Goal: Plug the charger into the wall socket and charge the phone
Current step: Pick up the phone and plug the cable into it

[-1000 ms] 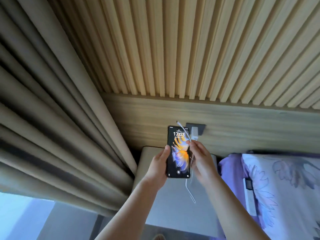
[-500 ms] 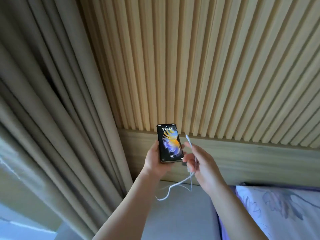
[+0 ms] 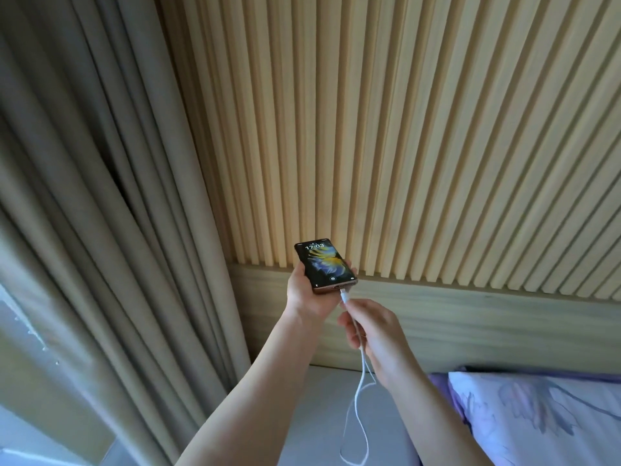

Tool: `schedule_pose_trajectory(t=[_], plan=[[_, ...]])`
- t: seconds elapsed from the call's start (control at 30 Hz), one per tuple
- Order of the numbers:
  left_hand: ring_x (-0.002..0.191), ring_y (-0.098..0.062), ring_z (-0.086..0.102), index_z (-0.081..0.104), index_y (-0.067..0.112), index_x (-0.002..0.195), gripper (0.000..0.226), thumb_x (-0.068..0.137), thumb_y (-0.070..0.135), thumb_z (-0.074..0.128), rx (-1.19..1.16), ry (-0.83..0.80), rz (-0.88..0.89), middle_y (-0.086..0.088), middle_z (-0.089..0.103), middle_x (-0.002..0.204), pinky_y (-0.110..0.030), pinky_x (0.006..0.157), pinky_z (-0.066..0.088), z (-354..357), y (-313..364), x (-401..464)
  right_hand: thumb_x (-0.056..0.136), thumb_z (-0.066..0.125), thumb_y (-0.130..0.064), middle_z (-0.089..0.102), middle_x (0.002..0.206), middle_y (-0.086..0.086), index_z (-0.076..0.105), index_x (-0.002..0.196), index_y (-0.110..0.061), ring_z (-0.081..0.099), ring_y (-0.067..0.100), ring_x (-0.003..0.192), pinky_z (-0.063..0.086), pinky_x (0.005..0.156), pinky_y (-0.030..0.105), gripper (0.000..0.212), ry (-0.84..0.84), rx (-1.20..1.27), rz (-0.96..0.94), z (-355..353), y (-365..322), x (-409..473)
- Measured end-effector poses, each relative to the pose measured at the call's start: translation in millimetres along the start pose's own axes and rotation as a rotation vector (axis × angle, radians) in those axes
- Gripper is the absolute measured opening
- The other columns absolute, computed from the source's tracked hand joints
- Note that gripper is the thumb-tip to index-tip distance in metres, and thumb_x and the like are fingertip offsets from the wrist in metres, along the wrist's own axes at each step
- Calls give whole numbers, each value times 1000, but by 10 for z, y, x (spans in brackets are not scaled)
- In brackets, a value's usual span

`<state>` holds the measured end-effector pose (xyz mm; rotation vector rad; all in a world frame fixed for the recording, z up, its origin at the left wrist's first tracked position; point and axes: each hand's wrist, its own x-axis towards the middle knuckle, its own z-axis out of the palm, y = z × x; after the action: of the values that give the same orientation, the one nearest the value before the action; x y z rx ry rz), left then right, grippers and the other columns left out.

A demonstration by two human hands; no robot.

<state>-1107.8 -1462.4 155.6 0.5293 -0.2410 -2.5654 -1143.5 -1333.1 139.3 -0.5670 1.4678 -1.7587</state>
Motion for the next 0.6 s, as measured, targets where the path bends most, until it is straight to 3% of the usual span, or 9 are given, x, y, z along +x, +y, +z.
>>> schedule_pose_trajectory(t=[0.27, 0.6], plan=[[93, -32, 57, 49, 6, 132, 53, 97, 40, 29, 74, -4, 3, -21, 57, 111, -45, 84, 46, 3, -42, -16, 90, 59, -15, 70, 66, 5, 64, 82, -1, 55, 12, 49, 44, 44, 23, 17, 34, -106, 1, 56, -37, -42], [90, -29, 57, 52, 9, 130, 50, 96, 40, 32, 56, -84, -33, -18, 59, 103, -44, 84, 46, 21, -103, -12, 88, 61, -20, 64, 58, 0, 61, 75, -4, 49, 10, 42, 41, 41, 21, 21, 47, -98, -29, -5, -58, -89]])
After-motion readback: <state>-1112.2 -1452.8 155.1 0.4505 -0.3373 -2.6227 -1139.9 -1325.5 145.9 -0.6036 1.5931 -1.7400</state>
